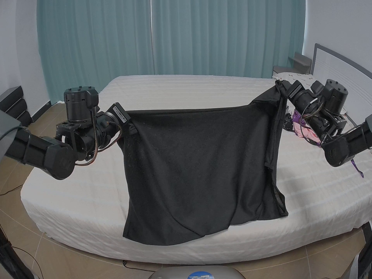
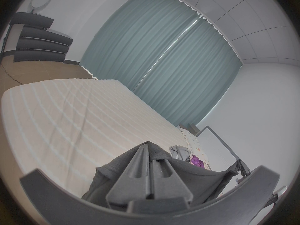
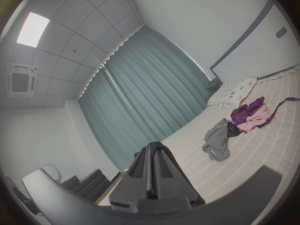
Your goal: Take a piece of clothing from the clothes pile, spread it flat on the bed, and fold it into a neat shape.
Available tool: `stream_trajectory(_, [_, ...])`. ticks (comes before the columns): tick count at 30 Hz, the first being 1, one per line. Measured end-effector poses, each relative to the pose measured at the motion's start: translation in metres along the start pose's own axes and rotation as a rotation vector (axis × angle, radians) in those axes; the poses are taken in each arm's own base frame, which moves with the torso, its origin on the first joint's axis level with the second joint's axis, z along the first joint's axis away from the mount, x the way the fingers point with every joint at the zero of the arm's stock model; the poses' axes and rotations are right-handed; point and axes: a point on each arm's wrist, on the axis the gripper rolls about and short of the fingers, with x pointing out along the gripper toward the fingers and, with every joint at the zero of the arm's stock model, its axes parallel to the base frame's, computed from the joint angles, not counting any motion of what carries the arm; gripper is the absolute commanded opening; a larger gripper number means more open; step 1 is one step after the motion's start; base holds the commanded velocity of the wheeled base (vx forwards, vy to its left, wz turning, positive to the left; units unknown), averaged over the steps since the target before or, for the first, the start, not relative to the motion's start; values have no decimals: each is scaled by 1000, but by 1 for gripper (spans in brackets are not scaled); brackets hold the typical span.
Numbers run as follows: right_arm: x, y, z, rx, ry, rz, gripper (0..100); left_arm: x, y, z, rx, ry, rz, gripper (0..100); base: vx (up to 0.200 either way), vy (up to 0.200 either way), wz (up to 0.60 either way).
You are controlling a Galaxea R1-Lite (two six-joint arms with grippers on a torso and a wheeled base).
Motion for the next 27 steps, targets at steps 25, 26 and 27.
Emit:
stream_trajectory(25, [29,-112,-156,-24,214,-156,100,106,86,-103,-109,135,147,100,8,0,0])
stream_trajectory(26, [28,-116,-163,-25,226,-164,100,109,90,-107,-119,139,155,100,0,0,0])
stream_trajectory(27, [27,-119,-168,-27,236,-170,100,112,93,-110,-126,142,162,100,0,0,0])
